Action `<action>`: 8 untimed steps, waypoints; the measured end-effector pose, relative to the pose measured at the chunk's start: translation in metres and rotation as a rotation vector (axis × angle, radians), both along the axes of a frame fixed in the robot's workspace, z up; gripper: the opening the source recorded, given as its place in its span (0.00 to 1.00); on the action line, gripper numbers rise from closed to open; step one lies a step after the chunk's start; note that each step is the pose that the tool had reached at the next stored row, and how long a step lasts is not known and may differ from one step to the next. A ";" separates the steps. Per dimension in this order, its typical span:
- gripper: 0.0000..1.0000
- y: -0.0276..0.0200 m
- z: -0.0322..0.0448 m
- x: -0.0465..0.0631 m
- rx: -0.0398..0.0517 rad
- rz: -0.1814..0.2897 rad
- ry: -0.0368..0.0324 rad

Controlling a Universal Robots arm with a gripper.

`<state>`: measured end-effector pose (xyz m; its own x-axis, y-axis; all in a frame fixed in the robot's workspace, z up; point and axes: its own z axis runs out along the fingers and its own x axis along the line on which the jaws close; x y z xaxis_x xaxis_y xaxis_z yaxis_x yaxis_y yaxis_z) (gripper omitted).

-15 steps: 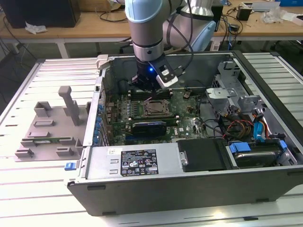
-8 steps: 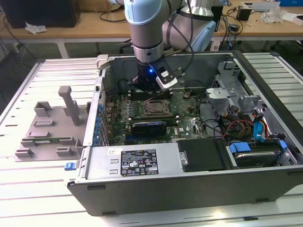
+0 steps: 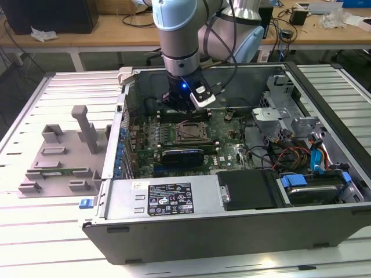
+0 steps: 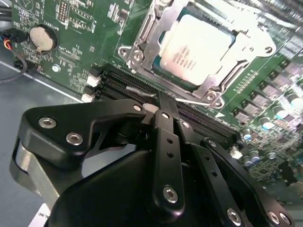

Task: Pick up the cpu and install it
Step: 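Install the first cpu locking lever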

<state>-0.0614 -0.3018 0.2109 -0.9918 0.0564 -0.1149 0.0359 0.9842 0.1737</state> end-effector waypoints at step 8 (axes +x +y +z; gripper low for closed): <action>0.11 0.0020 -0.0030 0.003 -0.0013 -0.049 -0.0001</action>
